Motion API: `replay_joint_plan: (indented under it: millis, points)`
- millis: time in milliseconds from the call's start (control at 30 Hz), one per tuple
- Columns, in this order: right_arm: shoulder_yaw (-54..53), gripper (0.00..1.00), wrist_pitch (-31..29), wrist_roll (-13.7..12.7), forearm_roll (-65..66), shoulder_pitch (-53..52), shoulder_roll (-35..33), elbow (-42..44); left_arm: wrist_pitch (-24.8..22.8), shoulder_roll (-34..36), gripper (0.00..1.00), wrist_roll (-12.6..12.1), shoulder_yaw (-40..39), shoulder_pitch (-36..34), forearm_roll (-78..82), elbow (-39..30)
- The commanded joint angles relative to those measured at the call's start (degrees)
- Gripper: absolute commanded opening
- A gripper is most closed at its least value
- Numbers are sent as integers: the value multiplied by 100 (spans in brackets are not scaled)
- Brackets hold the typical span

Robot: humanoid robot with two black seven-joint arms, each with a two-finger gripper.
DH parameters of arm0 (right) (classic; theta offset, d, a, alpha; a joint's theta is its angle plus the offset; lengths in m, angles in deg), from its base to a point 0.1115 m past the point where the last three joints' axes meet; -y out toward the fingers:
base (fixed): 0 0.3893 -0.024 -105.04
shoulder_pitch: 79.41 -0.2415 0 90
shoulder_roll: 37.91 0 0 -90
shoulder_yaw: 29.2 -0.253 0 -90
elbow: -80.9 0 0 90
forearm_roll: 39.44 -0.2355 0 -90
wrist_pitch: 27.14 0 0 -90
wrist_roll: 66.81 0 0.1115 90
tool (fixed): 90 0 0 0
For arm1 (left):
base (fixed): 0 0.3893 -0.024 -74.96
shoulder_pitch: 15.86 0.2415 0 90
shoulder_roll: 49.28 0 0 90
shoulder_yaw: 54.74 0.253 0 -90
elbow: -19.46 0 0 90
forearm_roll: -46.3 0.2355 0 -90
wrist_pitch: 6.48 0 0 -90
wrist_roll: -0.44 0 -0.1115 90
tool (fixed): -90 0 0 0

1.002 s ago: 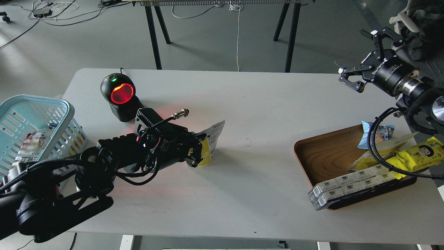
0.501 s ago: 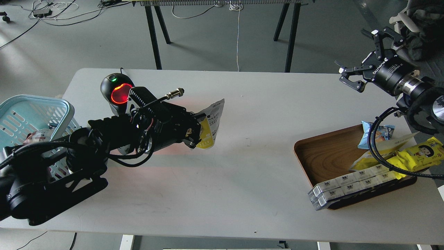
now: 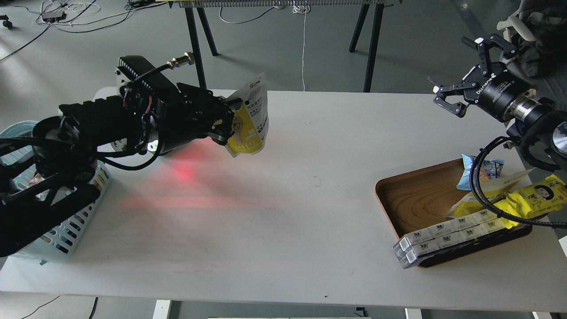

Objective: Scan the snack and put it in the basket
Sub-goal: 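Lift the packet and bring it in front of the scanner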

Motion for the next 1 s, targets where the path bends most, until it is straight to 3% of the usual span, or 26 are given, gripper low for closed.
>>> replay_joint_plan:
  millis: [0,334,968]
  points:
    - [4,97,-1,3,0,1,8,0,0,384,1,281,-19,13,-17,1]
    - [4,97,-1,-6,0,-7,-1,0,0,517,1,562,-1,215,-26,1]
    - [13,97,-1,-6,9,1,-1,0,0,587,1,501,17,532,-26,1]
